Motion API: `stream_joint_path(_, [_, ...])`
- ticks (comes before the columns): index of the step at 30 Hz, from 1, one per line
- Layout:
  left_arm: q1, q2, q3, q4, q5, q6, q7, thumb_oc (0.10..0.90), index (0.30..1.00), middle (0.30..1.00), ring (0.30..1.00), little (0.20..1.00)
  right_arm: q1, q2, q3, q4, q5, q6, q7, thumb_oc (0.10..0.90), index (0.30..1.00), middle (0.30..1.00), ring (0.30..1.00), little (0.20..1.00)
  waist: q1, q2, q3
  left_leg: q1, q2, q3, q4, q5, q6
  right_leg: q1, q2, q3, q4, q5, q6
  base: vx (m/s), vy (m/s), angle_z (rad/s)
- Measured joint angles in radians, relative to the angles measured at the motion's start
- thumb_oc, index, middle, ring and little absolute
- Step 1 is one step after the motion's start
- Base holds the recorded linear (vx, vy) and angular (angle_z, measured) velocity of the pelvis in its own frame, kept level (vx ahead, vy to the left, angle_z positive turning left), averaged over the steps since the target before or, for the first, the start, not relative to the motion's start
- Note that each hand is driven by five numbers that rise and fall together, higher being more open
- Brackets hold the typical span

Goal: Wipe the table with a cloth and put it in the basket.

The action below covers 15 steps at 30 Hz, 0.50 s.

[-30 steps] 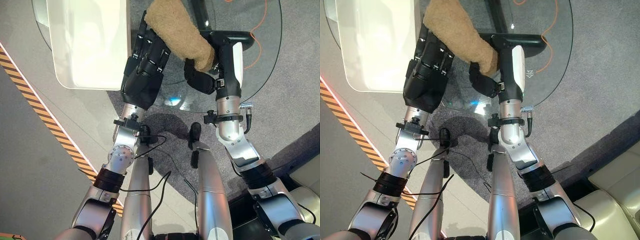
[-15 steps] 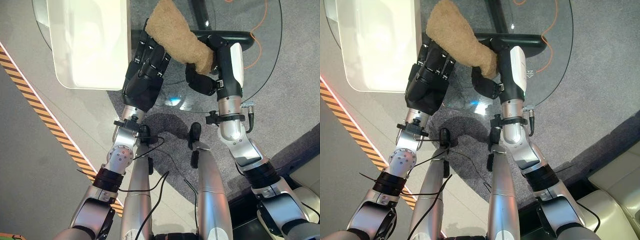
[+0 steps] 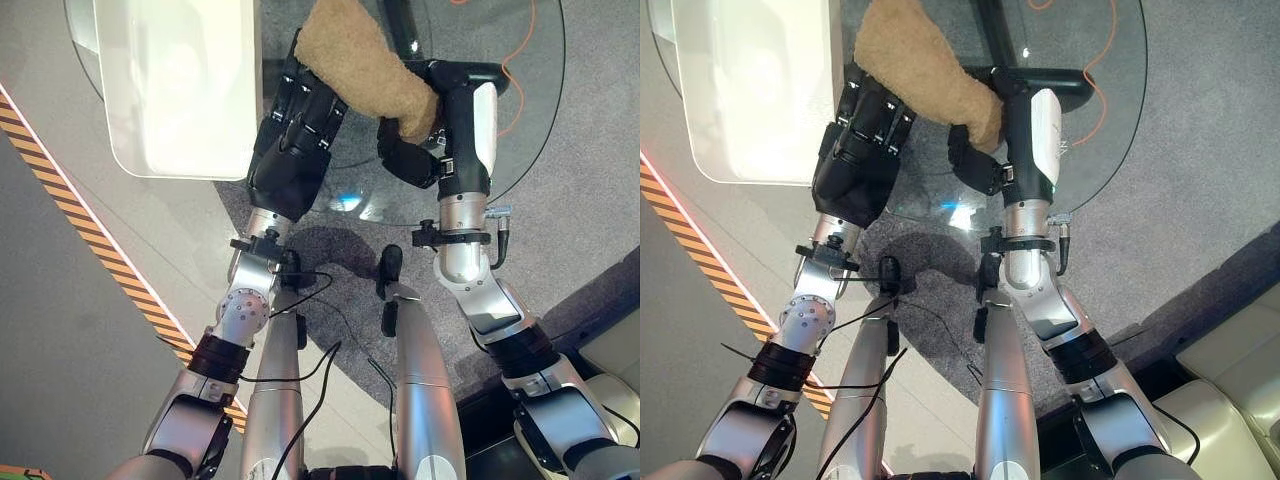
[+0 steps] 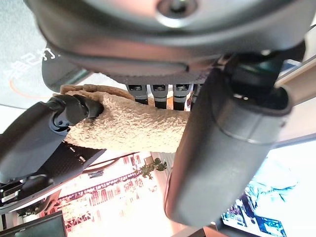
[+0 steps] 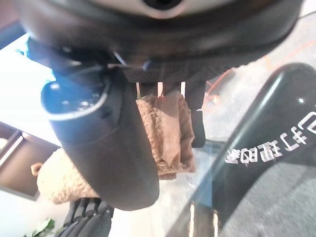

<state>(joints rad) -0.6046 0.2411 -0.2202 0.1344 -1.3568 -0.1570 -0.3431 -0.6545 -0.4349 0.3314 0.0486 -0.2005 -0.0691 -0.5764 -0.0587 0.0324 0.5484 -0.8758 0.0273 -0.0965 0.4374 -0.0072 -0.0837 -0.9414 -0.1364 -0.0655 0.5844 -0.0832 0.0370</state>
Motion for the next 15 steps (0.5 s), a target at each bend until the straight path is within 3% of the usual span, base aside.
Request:
stream_joint_path(6, [-0.026, 0.000, 0.001, -0.007, 0.020, 0.014, -0.004, 0.800, 0.900, 0.900, 0.900, 0.900, 0.000, 0.000, -0.015, 0.000, -0.017, -0.027, -0.060, 0.100, 0.300, 0.300, 0.300, 0.200, 0.000, 0.000, 0.000, -0.001, 0.000, 0.000, 0.000, -0.001, 0.001, 0.000, 0.000, 0.000, -0.003, 0.000, 0.000, 0.00, 0.000, 0.00])
stream_joint_path(15, [-0.027, 0.000, 0.001, -0.014, 0.020, 0.025, -0.006, 0.800, 0.900, 0.900, 0.900, 0.900, 0.000, 0.000, -0.028, 0.000, -0.017, -0.032, -0.067, 0.100, 0.300, 0.300, 0.300, 0.200, -0.001, -0.001, 0.000, -0.002, 0.000, 0.001, 0.001, -0.002, 0.003, 0.000, 0.001, 0.001, -0.005, 0.000, 0.000, 0.00, 0.000, 0.00])
